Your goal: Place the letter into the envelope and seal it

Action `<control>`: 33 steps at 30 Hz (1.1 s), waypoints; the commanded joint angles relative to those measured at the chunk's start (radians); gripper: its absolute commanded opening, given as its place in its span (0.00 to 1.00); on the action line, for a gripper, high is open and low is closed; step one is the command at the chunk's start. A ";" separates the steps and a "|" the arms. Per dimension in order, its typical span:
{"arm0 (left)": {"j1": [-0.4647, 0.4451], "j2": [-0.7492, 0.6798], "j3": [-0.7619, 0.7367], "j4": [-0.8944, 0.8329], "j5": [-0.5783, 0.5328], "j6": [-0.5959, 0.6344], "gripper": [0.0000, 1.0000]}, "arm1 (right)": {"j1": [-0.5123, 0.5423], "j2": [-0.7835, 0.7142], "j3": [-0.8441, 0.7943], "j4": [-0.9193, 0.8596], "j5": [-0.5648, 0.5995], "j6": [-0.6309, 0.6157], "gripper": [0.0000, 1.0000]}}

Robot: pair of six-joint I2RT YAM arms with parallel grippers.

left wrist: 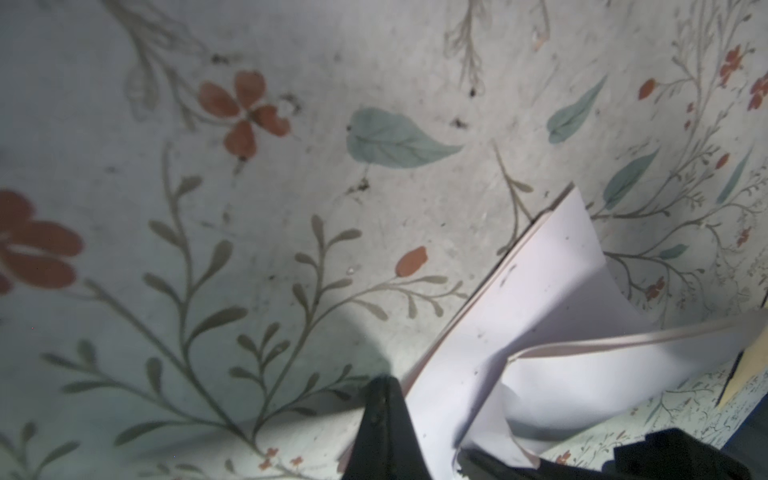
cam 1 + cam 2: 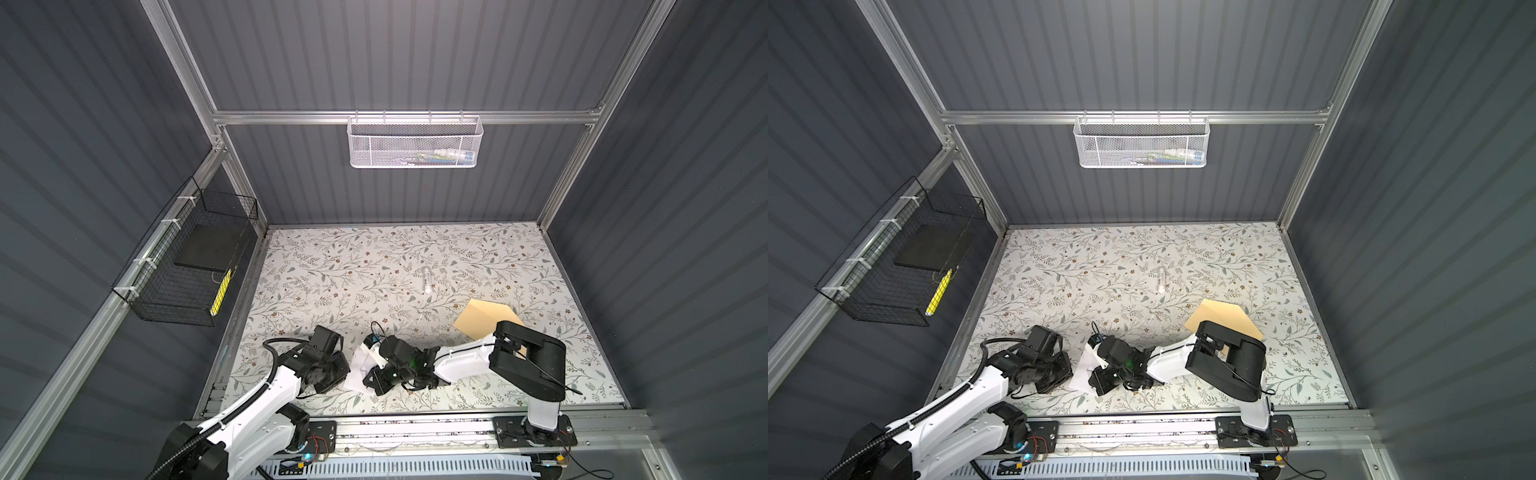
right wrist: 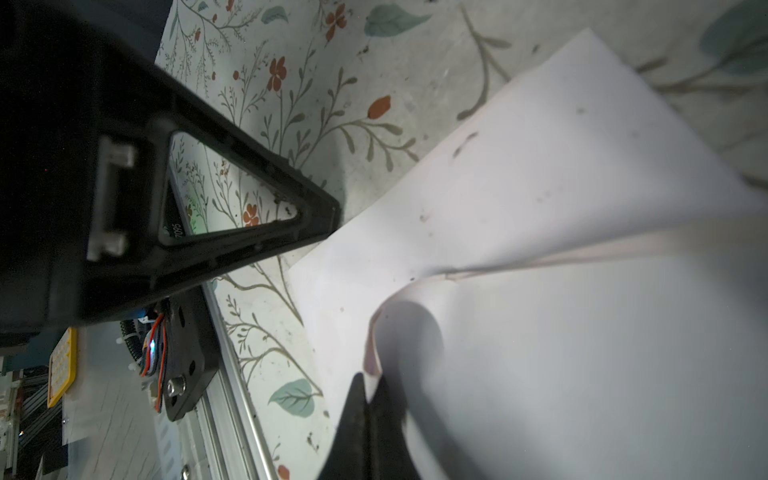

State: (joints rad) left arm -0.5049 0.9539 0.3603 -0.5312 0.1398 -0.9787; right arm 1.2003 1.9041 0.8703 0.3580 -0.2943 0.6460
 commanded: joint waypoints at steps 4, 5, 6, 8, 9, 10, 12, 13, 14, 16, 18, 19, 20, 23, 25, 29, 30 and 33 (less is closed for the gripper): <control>0.002 0.015 -0.086 -0.003 0.030 0.004 0.00 | 0.021 0.019 0.029 -0.064 -0.083 -0.033 0.00; 0.002 0.010 -0.090 -0.005 0.030 0.002 0.00 | 0.022 0.020 0.034 -0.064 -0.082 -0.034 0.00; 0.002 0.003 -0.093 -0.006 0.030 0.000 0.00 | 0.023 0.022 0.038 -0.064 -0.082 -0.032 0.00; 0.002 -0.012 -0.098 -0.009 0.030 -0.003 0.00 | 0.023 0.027 0.047 -0.061 -0.081 -0.032 0.00; 0.002 -0.019 -0.102 -0.010 0.033 -0.005 0.00 | 0.022 0.030 0.055 -0.060 -0.085 -0.032 0.00; 0.002 -0.024 -0.104 -0.007 0.035 -0.006 0.00 | 0.023 0.032 0.062 -0.060 -0.091 -0.035 0.00; 0.002 -0.024 -0.116 0.001 0.040 -0.006 0.00 | 0.023 0.042 0.079 -0.063 -0.110 -0.038 0.00; 0.003 -0.022 -0.122 0.005 0.041 -0.005 0.00 | 0.023 0.045 0.085 -0.068 -0.114 -0.039 0.00; 0.002 -0.020 -0.129 0.008 0.043 -0.006 0.00 | 0.023 0.049 0.091 -0.071 -0.116 -0.038 0.00; 0.002 -0.023 -0.139 0.015 0.047 -0.007 0.00 | 0.023 0.054 0.093 -0.068 -0.122 -0.034 0.00; 0.002 -0.037 -0.147 0.018 0.049 -0.016 0.00 | 0.022 0.065 0.101 -0.072 -0.132 -0.031 0.00; 0.002 -0.044 -0.150 0.020 0.049 -0.018 0.00 | 0.021 0.070 0.108 -0.076 -0.137 -0.029 0.00; 0.002 -0.048 -0.152 0.020 0.050 -0.019 0.00 | 0.020 0.075 0.114 -0.079 -0.139 -0.029 0.00; 0.002 -0.058 -0.153 0.015 0.051 -0.019 0.00 | 0.013 0.094 0.123 -0.083 -0.149 -0.015 0.00; 0.002 -0.065 -0.155 0.013 0.053 -0.019 0.00 | 0.007 0.098 0.119 -0.069 -0.160 -0.004 0.00; 0.002 -0.072 -0.164 0.022 0.057 -0.023 0.00 | -0.005 0.095 0.117 -0.048 -0.167 0.010 0.00; 0.002 -0.072 -0.164 0.025 0.060 -0.025 0.00 | -0.009 0.095 0.118 -0.046 -0.170 0.013 0.00; 0.002 -0.072 -0.166 0.028 0.061 -0.026 0.00 | -0.017 0.108 0.122 -0.029 -0.190 0.023 0.00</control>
State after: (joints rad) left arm -0.5041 0.8616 0.2539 -0.3714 0.2081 -0.9951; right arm 1.1950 1.9762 0.9749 0.3119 -0.4698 0.6548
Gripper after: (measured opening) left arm 0.048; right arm 0.049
